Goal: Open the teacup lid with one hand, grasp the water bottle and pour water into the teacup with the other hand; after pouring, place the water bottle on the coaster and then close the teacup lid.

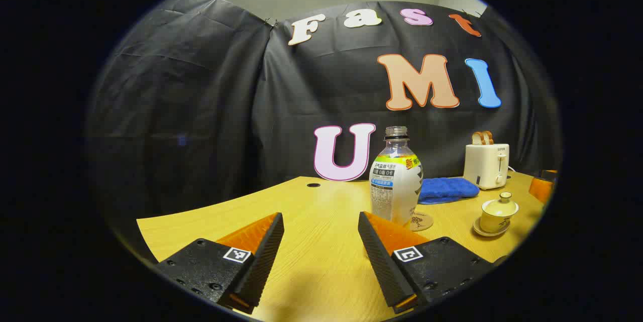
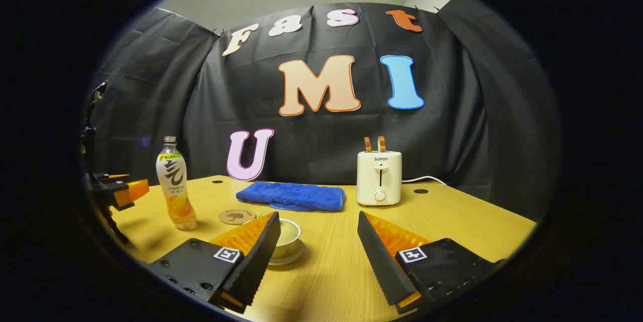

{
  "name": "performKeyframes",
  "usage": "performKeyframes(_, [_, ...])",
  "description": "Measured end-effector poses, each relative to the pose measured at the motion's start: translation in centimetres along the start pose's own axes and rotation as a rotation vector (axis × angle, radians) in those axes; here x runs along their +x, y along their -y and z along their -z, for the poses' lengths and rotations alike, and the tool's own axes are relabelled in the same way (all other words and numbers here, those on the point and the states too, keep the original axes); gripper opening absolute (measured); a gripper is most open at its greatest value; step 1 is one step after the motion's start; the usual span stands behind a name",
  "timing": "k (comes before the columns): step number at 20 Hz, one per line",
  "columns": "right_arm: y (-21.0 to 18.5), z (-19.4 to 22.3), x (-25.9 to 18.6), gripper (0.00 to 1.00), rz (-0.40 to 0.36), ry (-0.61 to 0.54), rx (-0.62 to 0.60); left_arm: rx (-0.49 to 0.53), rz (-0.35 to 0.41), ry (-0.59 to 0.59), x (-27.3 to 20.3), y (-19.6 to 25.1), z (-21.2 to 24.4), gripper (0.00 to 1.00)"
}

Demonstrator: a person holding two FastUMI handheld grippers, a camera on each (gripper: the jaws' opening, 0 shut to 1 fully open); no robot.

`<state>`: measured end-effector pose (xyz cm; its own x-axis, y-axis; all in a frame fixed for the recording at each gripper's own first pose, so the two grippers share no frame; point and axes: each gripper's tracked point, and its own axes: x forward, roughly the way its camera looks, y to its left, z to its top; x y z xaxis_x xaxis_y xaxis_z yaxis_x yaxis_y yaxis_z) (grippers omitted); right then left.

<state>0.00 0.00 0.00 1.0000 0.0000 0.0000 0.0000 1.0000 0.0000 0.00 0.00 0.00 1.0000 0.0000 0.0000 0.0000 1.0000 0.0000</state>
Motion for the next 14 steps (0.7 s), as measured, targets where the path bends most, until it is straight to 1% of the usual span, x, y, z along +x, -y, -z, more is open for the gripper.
performKeyframes(7, [-0.04,-0.07,0.0,0.97,0.001,0.0,0.0,-0.001,0.0,0.0,0.07,0.1,-0.01,0.87])
performKeyframes(8, [-0.02,-0.05,0.03,0.95,0.001,0.0,0.0,-0.001,0.0,0.0,0.08,0.11,0.04,0.87])
performKeyframes(13, [-0.04,-0.07,0.04,0.96,0.001,0.0,0.0,-0.001,0.002,0.001,0.1,0.21,0.03,0.87])
performKeyframes(14, [-0.04,-0.06,-0.01,0.98,0.001,0.0,0.0,-0.002,0.002,0.001,0.09,0.2,0.06,0.87])
